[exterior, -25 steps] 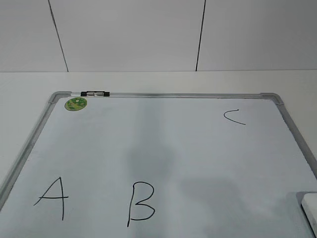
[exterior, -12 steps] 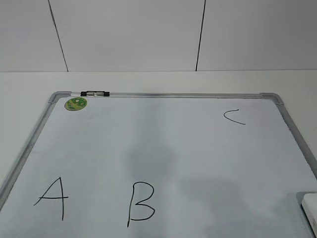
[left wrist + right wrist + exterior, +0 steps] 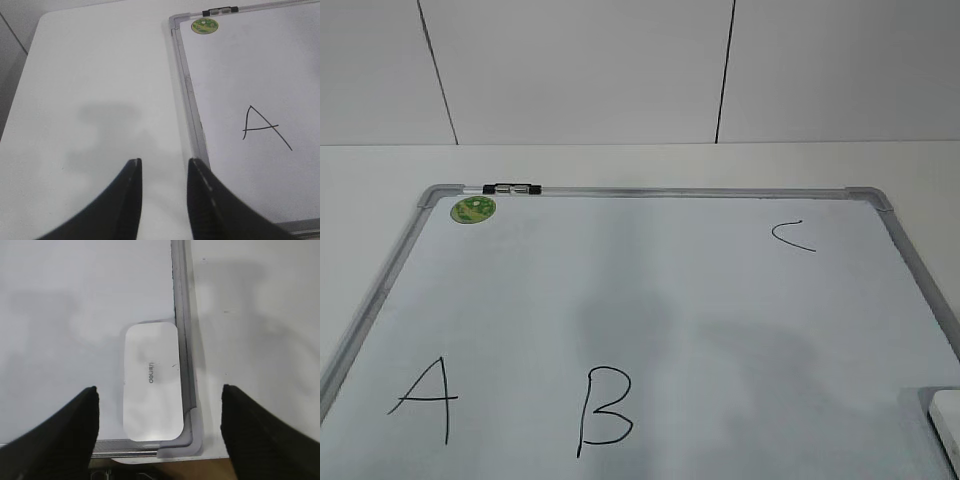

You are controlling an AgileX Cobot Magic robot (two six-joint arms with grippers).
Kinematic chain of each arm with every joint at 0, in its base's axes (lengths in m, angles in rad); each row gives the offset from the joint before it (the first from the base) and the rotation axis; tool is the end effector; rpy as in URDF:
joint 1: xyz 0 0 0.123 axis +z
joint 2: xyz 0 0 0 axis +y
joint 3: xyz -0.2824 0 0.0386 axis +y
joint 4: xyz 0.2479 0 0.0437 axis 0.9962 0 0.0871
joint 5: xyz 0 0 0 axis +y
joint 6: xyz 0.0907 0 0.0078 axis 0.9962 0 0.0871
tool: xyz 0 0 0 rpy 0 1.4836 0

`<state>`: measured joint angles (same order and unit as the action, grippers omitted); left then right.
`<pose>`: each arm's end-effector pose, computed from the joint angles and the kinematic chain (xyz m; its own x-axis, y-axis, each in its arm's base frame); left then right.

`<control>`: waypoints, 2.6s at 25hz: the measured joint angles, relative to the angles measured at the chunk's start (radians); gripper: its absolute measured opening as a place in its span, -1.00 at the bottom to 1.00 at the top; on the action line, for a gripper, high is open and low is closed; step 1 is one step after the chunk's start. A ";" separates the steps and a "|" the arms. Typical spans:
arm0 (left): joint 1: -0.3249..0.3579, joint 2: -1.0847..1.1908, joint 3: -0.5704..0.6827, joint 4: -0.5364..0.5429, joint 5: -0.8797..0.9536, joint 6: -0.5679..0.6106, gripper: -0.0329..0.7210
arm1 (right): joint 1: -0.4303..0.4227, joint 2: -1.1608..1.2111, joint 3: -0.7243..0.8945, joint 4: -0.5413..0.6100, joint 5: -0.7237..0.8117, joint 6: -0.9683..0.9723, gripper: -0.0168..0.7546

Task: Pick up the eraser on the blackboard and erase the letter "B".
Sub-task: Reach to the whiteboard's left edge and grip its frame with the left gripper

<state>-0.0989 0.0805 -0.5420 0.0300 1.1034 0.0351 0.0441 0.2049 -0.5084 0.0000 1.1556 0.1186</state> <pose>0.0017 0.0023 0.2857 -0.5196 0.1004 -0.8485 0.1014 0.9933 0.0554 0.0204 0.0009 0.2709 -0.6922 0.0879 -0.7164 0.0381 0.9956 0.0854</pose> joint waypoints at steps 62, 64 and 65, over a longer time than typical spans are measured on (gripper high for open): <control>0.000 1.840 -0.666 -0.112 -0.297 -0.025 -0.29 | 0.000 0.633 -0.119 0.202 0.079 0.035 0.56; 0.000 1.849 -0.670 -0.113 -0.297 -0.025 -0.29 | 0.000 0.633 -0.119 0.202 0.079 0.035 0.56; 0.000 1.851 -0.673 -0.113 -0.297 -0.025 -0.29 | 0.000 0.633 -0.119 0.202 0.079 0.035 0.56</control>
<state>-0.0989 1.9313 -1.2150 -0.0831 0.8067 0.0097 0.0441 0.8374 -0.6274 0.2020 1.2347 0.1532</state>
